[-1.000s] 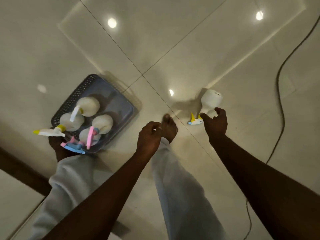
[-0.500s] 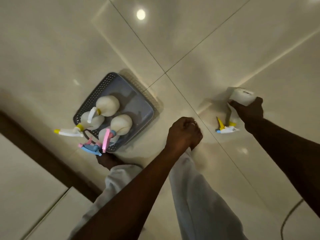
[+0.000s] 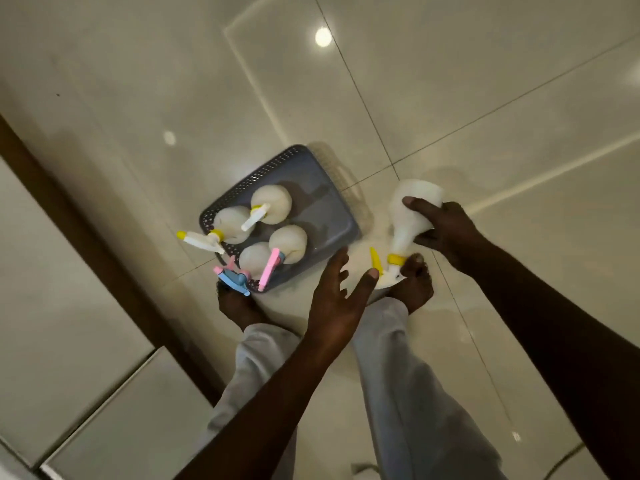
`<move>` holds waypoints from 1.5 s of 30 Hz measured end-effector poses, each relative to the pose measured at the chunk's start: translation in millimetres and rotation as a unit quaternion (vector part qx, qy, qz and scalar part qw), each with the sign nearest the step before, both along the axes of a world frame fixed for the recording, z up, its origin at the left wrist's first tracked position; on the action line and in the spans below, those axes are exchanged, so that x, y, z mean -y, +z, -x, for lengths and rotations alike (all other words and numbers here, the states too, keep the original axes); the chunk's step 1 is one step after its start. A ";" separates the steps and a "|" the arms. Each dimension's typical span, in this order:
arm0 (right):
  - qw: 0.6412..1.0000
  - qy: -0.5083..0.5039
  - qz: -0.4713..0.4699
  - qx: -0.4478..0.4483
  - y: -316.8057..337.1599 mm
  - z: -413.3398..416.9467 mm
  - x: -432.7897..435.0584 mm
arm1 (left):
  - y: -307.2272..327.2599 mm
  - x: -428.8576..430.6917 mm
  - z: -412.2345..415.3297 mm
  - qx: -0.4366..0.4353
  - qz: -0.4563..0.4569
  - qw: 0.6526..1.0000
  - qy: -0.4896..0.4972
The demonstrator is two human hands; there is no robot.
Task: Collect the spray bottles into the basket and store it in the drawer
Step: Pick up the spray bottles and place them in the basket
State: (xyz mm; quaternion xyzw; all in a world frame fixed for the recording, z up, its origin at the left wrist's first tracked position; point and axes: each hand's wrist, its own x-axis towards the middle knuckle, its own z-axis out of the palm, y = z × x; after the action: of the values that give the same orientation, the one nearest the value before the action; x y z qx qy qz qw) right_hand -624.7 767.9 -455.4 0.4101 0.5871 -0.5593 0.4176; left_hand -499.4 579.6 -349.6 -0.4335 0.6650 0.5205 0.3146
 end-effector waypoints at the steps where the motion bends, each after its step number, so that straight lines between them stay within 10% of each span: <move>1: 1.000 -0.009 0.020 0.018 2.3 1.3 17.6 | 5.9 7.5 -1.3 -0.015 0.007 1.000 0.004; 9: 0.975 -0.077 0.170 0.118 5.0 -1.3 132.5 | 25.7 64.5 -11.0 -0.105 0.010 0.994 0.007; 20: 0.954 -0.138 0.110 0.243 -24.6 6.7 202.6 | -16.6 85.8 28.2 -0.113 0.094 0.985 0.087; 45: 0.988 0.004 0.006 0.154 -19.0 28.2 229.6 | -21.3 85.4 66.5 -0.108 0.056 0.973 0.196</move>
State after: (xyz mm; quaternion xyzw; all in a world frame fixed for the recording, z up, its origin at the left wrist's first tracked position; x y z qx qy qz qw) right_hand -652.9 538.3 -474.4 0.4862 0.5145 -0.4912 0.5075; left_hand -565.9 494.2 -370.9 -0.5134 0.6253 0.5778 0.1077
